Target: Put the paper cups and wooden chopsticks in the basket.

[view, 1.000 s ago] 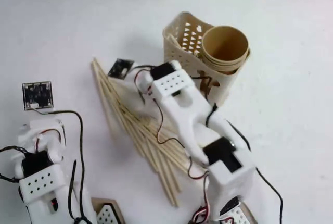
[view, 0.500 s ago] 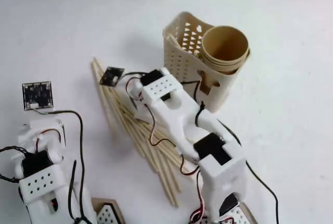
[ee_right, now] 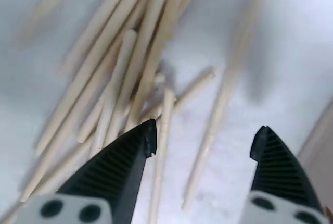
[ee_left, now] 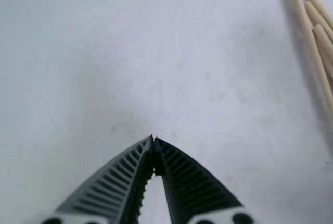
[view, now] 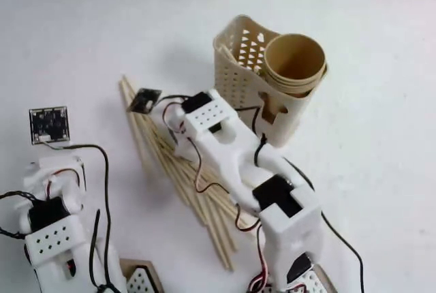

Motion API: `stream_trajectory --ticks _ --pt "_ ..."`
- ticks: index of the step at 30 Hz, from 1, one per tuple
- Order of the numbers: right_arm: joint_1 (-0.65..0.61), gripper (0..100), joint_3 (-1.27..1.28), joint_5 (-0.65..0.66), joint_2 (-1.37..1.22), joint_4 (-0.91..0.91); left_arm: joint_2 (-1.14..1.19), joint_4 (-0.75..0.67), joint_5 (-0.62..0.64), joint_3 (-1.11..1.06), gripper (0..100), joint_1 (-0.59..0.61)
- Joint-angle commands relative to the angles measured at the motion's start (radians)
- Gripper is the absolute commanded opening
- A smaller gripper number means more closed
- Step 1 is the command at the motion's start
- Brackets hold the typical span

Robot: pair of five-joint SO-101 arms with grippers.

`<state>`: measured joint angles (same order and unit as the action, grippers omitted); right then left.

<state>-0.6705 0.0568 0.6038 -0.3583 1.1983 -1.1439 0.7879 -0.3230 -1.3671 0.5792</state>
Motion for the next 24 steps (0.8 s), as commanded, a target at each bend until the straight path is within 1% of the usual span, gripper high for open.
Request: stream_trajectory --ticks 1,9,11,15,17,18,22,24 --pt "-0.010 29.4 -0.012 -0.025 0.008 0.002 -0.016 -0.023 0.002 0.008 2 0.002" --pt "0.054 28.7 -0.014 -0.023 -0.096 -0.076 -0.016 -0.023 0.002 0.008 2 0.002" --pt "0.056 24.1 -0.031 -0.023 -0.108 -0.067 -0.016 -0.023 0.002 0.008 2 0.002" --pt "0.056 8.5 -0.063 -0.023 -0.116 -0.028 -0.016 -0.023 0.002 0.008 2 0.002" --pt "0.058 2.9 -0.064 -0.023 -0.116 -0.028 -0.016 -0.023 0.002 0.008 2 0.002" --pt "0.062 1.5 -0.064 -0.023 -0.116 -0.028 -0.016 -0.023 0.002 0.008 2 0.002" --pt "0.076 1.9 -0.066 -0.017 -0.107 -0.022 -0.016 -0.023 0.002 0.008 2 0.002" --pt "0.077 1.9 -0.072 0.006 -0.097 0.001 -0.016 -0.023 0.002 0.008 2 0.002"
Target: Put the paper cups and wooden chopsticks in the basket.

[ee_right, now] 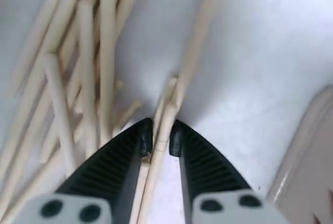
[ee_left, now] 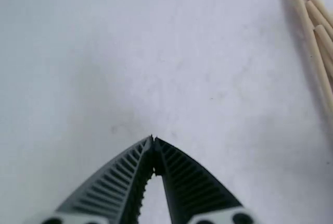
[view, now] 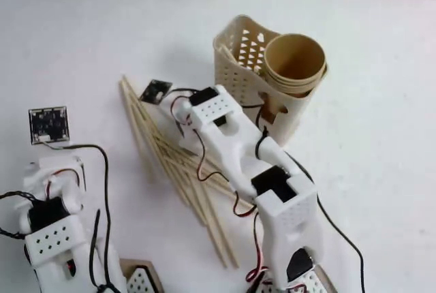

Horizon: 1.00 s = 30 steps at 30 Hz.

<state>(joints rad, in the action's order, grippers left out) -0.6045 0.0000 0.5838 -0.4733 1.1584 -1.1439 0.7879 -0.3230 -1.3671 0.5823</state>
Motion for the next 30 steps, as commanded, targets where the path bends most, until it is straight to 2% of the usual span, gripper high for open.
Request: stream_trajectory --ticks 1,7,20,30 --pt "0.008 1.9 -0.026 0.031 0.028 0.061 -0.016 -0.023 0.002 0.008 2 -0.001" --pt "0.002 1.9 -0.066 0.023 0.145 0.148 -0.016 -0.023 0.002 0.008 2 -0.001" --pt "0.002 1.9 -0.072 0.012 0.437 0.206 -0.016 -0.023 0.002 0.008 2 -0.001" --pt "0.008 1.9 -0.377 -0.264 0.762 0.200 -0.016 -0.023 0.002 0.008 2 -0.001"
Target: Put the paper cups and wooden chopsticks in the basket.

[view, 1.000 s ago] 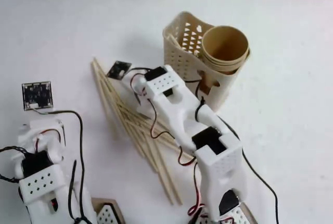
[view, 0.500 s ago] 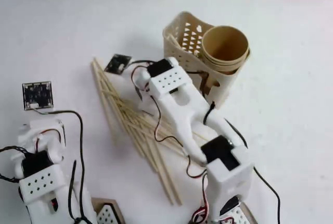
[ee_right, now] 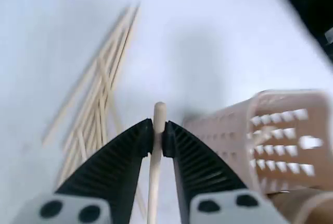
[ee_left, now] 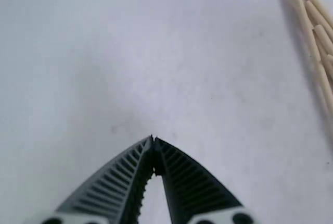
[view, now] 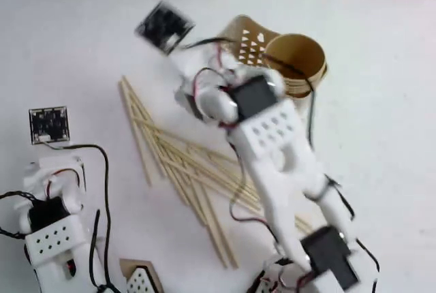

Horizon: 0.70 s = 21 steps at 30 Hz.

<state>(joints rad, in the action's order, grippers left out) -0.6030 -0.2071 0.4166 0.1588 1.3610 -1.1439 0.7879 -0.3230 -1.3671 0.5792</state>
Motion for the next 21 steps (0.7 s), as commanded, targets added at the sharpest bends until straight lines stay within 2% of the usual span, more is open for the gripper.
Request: stream_trajectory --ticks 1,9,16,21 --pt "0.008 1.9 -0.215 -0.115 0.145 -0.007 -0.016 -0.023 0.002 0.008 2 0.002" --pt "0.085 1.9 -0.413 -0.178 0.183 -0.209 -0.016 -0.023 0.002 0.008 2 0.002" --pt "0.177 1.9 -0.345 -0.173 0.157 -0.424 -0.016 -0.023 0.002 0.008 2 0.002" --pt "0.266 1.9 -0.198 -0.180 0.116 -0.674 -0.016 -0.023 0.002 0.008 2 0.002"
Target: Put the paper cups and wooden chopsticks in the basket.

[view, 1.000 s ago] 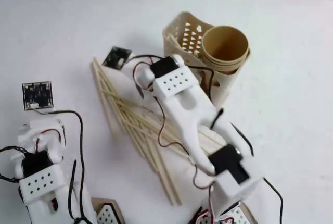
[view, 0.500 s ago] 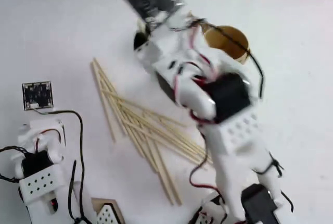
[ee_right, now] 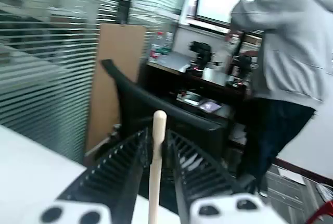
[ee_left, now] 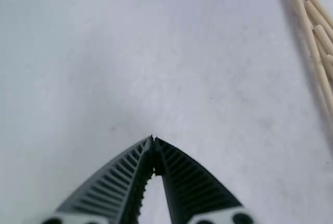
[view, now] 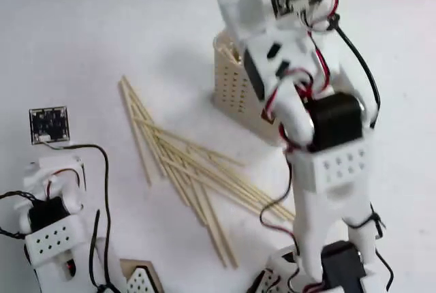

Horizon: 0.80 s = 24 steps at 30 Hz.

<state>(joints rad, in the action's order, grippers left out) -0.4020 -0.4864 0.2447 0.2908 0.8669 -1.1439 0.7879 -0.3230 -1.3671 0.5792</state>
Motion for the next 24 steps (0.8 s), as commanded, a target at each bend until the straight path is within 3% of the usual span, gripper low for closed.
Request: stream_trajectory --ticks 1,12,15,18,24 --pt "0.077 1.9 0.112 -0.008 -0.021 -0.219 -0.016 -0.023 0.002 0.008 2 0.002" --pt "0.134 2.0 0.384 -0.092 -0.013 -0.414 -0.016 -0.023 0.002 0.008 2 0.002" --pt "0.134 9.1 0.399 -0.092 -0.004 -0.417 -0.016 -0.023 0.002 0.008 2 0.002" --pt "0.131 15.6 0.396 -0.092 0.039 -0.360 -0.016 -0.023 0.002 0.008 2 0.002" --pt "0.127 8.4 0.402 -0.084 0.214 -0.091 -0.016 -0.023 0.002 0.008 2 -0.002"
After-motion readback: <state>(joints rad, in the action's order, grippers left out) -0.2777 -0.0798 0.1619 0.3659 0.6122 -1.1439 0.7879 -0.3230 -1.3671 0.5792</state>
